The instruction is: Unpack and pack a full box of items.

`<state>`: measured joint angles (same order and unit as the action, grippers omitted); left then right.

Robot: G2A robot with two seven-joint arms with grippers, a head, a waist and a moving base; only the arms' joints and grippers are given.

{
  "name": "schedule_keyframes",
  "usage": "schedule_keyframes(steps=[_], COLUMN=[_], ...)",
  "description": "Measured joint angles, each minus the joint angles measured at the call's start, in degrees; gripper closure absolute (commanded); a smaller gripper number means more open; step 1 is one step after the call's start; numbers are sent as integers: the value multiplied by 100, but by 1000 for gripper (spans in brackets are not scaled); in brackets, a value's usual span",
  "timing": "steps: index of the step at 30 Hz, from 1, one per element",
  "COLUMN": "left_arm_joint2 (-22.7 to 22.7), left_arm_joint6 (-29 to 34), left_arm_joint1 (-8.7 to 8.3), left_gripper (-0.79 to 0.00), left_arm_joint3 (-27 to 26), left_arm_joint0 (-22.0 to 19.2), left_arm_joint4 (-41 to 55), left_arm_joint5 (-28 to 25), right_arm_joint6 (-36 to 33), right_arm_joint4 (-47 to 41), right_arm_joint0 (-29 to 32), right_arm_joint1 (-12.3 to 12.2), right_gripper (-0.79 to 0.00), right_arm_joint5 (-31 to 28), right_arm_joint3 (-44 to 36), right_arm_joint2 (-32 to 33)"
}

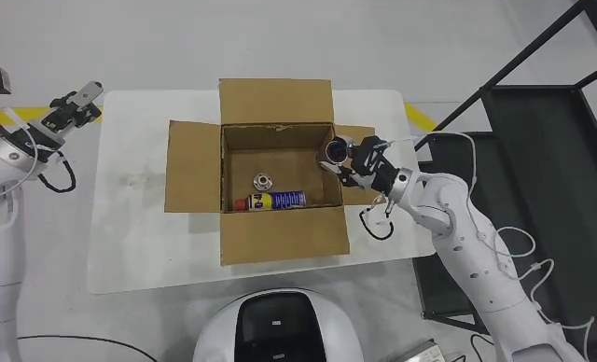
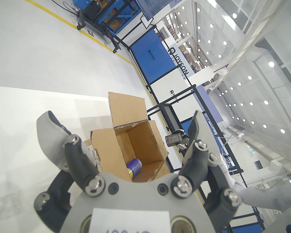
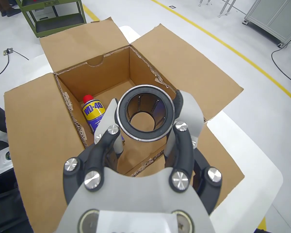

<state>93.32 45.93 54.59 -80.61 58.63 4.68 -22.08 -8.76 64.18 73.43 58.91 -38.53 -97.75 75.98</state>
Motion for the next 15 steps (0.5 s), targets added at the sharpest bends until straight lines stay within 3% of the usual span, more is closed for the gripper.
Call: schedule_keyframes(steps=[11,15], left_arm_joint2=[0,0], left_arm_joint6=[0,0], left_arm_joint1=[0,0], left_gripper=[-785,-785], left_arm_joint3=[0,0], left_arm_joint0=[0,0], left_arm_joint4=[0,0], left_arm_joint5=[0,0], right_arm_joint6=[-5,-251], right_arm_joint4=[3,52], right_arm_joint0=[-1,-487], right_arm_joint1=[1,81], right_gripper=[0,0], right_arm_joint5=[8,-135], right_arm_joint3=[-1,251], right_arm_joint2=[-7,-474])
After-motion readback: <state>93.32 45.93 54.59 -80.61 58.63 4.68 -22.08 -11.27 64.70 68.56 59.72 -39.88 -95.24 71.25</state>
